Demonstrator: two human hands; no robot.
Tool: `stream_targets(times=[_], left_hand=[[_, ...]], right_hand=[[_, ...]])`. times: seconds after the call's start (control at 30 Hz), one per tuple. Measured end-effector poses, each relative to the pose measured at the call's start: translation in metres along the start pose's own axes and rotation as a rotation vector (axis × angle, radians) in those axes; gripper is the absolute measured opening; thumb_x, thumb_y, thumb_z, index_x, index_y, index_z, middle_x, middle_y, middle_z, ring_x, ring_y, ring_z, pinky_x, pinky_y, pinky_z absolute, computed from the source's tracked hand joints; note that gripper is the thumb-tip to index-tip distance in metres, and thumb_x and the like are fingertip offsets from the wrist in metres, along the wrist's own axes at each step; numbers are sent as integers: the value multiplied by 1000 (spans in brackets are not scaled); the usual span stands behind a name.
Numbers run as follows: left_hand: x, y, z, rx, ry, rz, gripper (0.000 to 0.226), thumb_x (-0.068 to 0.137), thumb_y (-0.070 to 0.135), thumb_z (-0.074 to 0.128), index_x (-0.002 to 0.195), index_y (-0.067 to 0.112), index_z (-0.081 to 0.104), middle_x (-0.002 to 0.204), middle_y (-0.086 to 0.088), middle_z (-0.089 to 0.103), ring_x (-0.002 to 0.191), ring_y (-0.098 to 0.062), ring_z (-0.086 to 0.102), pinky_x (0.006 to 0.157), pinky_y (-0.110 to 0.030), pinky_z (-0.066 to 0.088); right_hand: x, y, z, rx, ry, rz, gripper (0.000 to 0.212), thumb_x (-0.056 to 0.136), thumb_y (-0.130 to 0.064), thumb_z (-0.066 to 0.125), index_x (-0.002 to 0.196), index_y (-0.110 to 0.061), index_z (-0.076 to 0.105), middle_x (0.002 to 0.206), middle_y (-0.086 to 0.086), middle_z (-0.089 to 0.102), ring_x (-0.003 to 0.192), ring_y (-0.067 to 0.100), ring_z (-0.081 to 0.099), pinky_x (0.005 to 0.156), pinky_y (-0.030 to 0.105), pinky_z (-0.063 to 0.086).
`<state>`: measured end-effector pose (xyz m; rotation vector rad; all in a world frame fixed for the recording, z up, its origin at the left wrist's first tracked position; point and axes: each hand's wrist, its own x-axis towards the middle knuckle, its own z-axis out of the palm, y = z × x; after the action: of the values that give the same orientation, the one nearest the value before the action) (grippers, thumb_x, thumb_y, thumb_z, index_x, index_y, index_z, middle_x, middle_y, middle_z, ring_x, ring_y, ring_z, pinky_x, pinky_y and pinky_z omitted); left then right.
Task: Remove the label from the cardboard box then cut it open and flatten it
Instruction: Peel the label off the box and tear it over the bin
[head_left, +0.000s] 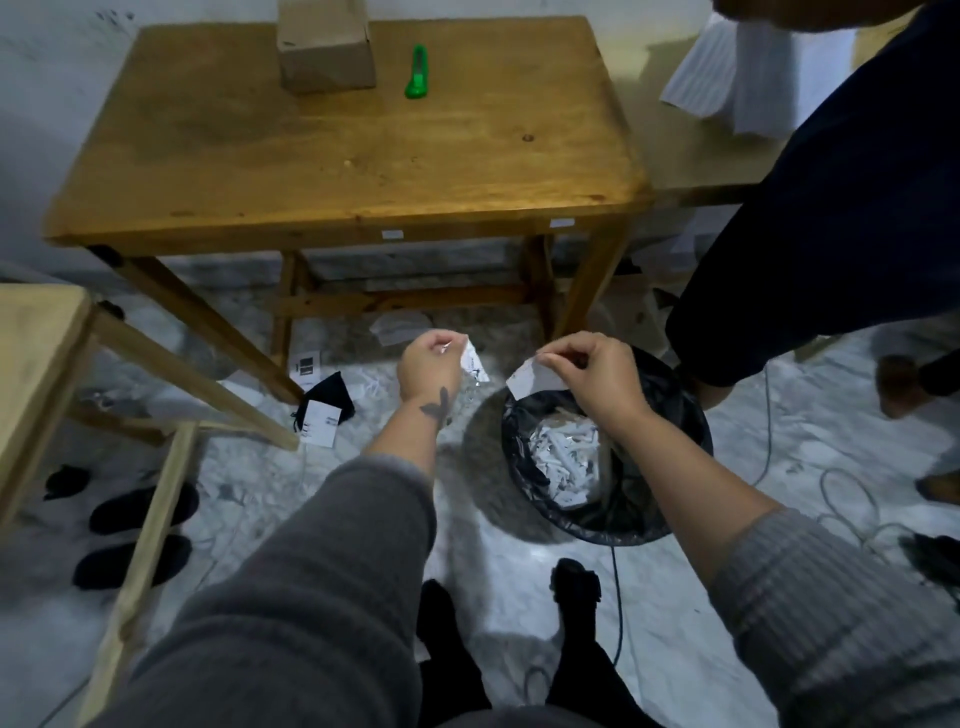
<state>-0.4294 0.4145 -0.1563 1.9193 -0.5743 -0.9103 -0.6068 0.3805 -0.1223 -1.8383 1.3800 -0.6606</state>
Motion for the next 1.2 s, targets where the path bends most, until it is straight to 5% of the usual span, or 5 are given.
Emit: stream_targets(times=[0.17,0.6,0.77,1.03,1.2], left_hand=[[-35,5,59,3,-124,74,5,84,28,69,81,25,73,91,2,72,89,-16,65,81,-32,52],[-62,-66,182,48,-354,-21,13,85,5,67,97,-2,69,78,-6,68,63,5,63,70,-14,51],[-56,-83,211,221,-364,-105,34,82,8,67,117,8,66,115,-11,68,105,-22,64,94,-35,50],[-49,-68,210,375,-395,-117,32,88,10,58,120,7,62,119,-8,66,111,-19,60,100,-30,45],[-45,-12,168,388,-398,-23,31,93,2,48,122,-5,58,98,-7,64,86,-13,56,67,-5,41]], right_hand=[[8,34,-24,16,-108,63,9,80,-24,72,86,-19,77,86,-5,61,91,15,54,78,1,30],[24,173,-55,-140,-293,251,9,78,-33,72,84,-29,76,96,-2,71,95,18,64,90,44,48],[29,210,-50,-249,-390,286,23,86,-26,64,108,-23,72,114,6,69,111,26,60,97,43,45],[37,210,-49,-261,-541,433,25,85,-31,64,109,-27,69,113,2,70,107,22,62,99,37,47],[68,146,-60,-304,-565,274,22,91,-27,56,110,-24,67,120,0,65,107,21,60,91,31,49]])
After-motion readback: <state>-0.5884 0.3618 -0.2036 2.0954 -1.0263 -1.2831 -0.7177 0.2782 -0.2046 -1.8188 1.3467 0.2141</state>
